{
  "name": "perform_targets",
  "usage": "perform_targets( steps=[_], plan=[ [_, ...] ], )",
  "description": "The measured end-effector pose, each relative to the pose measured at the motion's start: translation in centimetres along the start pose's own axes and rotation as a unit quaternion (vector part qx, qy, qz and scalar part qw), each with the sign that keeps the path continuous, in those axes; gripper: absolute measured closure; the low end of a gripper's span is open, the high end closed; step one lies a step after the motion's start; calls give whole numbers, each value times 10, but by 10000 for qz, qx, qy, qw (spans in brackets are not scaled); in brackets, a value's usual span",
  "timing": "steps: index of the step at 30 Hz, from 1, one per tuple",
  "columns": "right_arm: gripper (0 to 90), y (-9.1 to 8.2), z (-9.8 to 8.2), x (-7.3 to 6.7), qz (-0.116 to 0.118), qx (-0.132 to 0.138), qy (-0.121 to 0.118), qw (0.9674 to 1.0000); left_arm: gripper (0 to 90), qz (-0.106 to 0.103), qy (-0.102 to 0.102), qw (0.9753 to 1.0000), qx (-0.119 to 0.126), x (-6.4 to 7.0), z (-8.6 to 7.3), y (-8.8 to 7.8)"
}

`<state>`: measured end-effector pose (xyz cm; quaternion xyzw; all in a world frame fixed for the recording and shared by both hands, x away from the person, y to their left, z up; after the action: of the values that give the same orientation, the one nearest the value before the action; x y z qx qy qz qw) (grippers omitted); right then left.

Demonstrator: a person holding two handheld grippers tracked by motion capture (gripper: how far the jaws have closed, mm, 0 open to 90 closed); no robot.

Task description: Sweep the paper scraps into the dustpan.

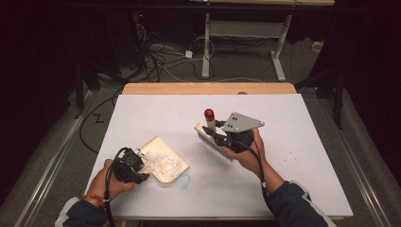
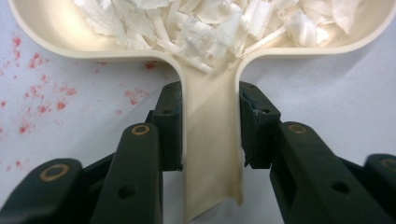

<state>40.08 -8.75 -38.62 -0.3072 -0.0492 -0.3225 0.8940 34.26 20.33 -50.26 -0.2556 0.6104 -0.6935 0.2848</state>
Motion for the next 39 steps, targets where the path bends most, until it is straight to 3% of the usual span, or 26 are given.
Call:
perform_targets(
  steps=[3,11,15,17,20,22,28,34,39],
  plan=[
    [703,-5,-12,7,-304,-219,-38,9993,635,16,26,10000,-13,2,1,0],
    [704,-10,-30,18,-755,-587,124,9953,636,82,94,9999,-58,8,5,0],
    [703,0,-29,6,-442,-564,153,9973,636,70,185,9998,-73,14,8,0],
    [701,6,-26,-4,-427,-575,41,9974,637,108,205,9997,-105,18,12,1],
    [701,14,-21,-20,-216,-471,11,9987,636,9,243,9997,-58,24,18,2],
    [700,16,-17,-31,-123,-358,17,9993,636,67,249,9996,-78,28,21,2],
    [703,22,0,-56,254,88,395,9989,636,56,238,9997,-87,37,28,2],
    [703,32,20,-86,599,198,161,9979,636,36,280,9995,-105,39,31,3],
    [704,31,34,-102,832,301,-38,9961,636,21,204,9998,-23,39,32,3]
  ],
)
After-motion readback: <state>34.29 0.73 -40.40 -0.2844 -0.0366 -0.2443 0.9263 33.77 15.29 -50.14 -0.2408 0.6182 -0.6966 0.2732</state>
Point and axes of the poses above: each handheld gripper's, and its own axes: y roughly forward along the jaws, z roughly out of its top, x roughly to its right, the point moved 5 cm from there along y, roughly forward along the jaws, and after that the axes turned 11 degrees about -x, right-handed, at the moved point
